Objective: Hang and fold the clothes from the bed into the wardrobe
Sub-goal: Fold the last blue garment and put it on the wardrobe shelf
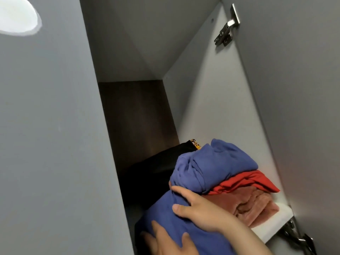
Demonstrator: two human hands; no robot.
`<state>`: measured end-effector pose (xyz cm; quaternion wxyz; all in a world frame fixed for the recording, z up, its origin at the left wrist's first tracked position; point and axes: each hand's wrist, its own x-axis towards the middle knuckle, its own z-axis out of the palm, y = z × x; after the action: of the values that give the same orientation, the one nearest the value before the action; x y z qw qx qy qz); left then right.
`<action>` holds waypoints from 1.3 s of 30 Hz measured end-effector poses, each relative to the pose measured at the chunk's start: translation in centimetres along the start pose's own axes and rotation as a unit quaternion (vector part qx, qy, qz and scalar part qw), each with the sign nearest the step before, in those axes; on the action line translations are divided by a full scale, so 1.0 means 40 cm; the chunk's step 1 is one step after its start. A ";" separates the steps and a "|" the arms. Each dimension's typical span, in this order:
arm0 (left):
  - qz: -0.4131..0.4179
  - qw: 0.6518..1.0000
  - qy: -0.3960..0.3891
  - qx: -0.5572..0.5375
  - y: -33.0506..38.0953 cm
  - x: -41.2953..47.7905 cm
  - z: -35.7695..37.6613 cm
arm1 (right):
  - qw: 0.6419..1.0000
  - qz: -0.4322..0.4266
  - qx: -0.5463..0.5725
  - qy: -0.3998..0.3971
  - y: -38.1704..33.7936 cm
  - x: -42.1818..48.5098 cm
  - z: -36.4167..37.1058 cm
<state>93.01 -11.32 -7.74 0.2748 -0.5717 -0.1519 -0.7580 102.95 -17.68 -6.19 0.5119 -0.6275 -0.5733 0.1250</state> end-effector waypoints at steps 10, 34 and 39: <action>-0.016 0.966 -0.257 0.002 0.049 -0.142 -0.098 | 0.995 -0.065 -0.022 -0.069 0.127 -0.158 -0.056; -0.115 0.616 -0.756 0.190 0.059 -0.037 -0.088 | 0.970 -0.040 -0.186 -0.150 0.090 -0.081 -0.046; 0.025 0.749 -0.657 0.079 0.065 0.034 -0.149 | 0.980 -0.034 -0.179 -0.076 0.079 -0.150 -0.073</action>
<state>89.63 -16.98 -8.47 0.1704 -0.9085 -0.3402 -0.1727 105.12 -23.62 -9.97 0.3503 -0.6775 -0.6448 0.0507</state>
